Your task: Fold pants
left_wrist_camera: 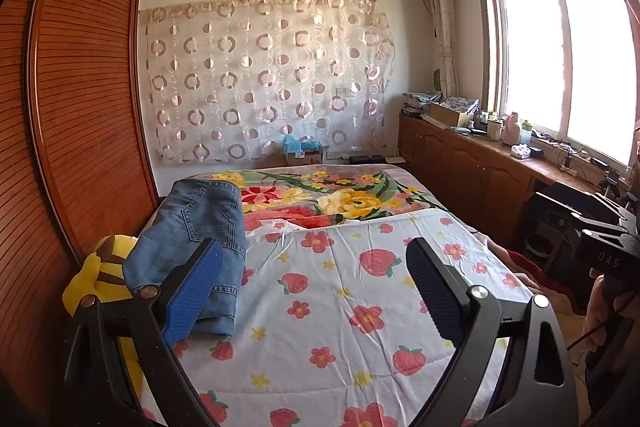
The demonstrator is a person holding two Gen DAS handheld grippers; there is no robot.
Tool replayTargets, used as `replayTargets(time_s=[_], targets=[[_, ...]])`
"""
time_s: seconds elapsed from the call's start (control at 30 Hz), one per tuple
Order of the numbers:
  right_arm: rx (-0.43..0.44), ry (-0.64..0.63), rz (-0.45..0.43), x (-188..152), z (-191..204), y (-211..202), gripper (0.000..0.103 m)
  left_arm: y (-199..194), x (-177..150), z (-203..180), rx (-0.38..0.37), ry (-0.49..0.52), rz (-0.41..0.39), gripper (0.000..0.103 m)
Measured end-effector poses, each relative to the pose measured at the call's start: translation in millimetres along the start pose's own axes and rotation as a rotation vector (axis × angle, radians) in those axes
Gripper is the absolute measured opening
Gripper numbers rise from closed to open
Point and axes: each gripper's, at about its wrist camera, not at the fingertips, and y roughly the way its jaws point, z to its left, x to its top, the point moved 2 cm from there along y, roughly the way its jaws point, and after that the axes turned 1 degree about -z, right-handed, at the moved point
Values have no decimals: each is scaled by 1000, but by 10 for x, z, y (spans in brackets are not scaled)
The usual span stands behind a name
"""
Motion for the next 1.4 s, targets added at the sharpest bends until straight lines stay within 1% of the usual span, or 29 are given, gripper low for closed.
replayTargets(time_s=[0.57,1.4], targets=[[7,-5,-13,40,-107,-73,81,-8,-5,-4,4,0,-3,93],[9,-7,-8,35,-180,-83,81,-23,9,-7,7,-2,-8,93]])
